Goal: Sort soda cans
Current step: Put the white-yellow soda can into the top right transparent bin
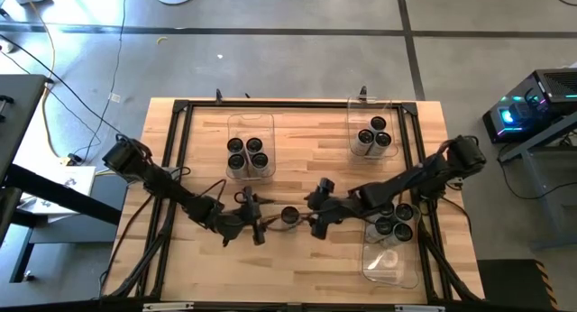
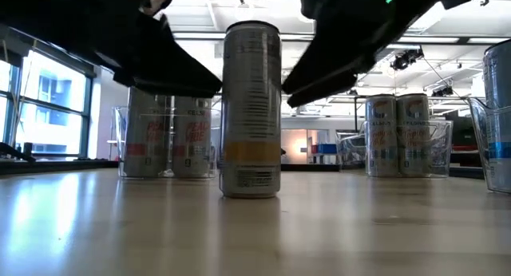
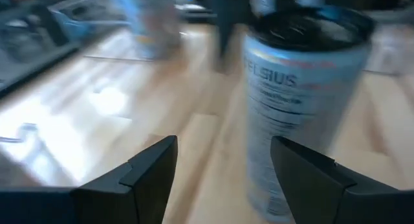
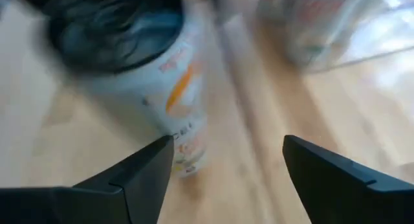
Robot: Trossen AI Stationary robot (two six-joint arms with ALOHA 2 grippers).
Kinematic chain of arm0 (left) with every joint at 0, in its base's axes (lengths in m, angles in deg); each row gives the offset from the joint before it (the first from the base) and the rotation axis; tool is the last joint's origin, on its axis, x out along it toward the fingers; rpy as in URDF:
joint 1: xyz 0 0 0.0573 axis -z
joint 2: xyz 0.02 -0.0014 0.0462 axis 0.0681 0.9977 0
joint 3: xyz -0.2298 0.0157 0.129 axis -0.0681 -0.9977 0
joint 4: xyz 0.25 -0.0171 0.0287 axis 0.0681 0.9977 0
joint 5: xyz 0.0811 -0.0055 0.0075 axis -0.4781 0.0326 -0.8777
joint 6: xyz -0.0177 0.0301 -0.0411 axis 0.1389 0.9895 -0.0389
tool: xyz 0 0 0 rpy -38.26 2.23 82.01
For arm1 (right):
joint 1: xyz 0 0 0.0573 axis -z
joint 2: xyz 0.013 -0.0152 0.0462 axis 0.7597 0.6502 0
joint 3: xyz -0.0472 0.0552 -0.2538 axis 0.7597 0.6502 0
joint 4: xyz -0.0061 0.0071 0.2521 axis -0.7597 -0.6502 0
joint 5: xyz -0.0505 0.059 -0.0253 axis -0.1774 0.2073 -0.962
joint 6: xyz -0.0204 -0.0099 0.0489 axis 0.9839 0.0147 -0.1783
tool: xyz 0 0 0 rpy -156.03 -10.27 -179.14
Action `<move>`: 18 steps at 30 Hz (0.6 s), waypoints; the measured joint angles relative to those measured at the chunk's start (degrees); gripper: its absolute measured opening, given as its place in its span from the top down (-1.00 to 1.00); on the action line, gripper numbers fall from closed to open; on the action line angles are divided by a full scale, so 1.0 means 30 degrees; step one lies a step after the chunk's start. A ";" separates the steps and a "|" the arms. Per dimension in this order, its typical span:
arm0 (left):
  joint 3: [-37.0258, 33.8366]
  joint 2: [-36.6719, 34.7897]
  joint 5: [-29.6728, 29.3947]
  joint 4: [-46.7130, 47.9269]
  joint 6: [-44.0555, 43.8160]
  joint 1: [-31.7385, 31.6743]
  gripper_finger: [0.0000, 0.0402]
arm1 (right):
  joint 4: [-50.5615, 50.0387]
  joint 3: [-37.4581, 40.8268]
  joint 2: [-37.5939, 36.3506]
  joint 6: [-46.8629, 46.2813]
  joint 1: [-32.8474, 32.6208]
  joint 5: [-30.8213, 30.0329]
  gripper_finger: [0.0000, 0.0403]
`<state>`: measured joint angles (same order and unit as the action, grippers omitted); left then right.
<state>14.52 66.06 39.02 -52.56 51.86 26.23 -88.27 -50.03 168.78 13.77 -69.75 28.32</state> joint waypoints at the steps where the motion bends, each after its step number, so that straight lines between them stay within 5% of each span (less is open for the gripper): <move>1: 0.0008 -0.0183 -0.0517 0.0269 -0.0037 0.0118 -0.20 | -0.0384 -0.0012 -0.0073 -0.0227 -0.0177 0.0246 -0.43; 5: 0.0015 -0.1161 -0.1041 0.2315 -0.0946 0.0852 -0.20 | -0.1141 -0.0003 -0.0141 -0.0419 -0.0758 0.0451 -0.43; 12: -0.0029 -0.0591 0.3320 0.2093 -0.2466 0.0944 -0.20 | -0.1008 -0.0003 0.0396 -0.1601 0.0266 -0.3902 -0.43; 18: 0.0001 0.2023 0.3061 -0.1725 -0.2475 0.0086 -0.20 | 0.1216 -0.0003 0.1193 0.0194 0.1109 -0.1395 -0.43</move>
<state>14.52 72.12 48.21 -57.73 44.43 26.49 -84.62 -50.04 172.36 14.36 -66.42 24.13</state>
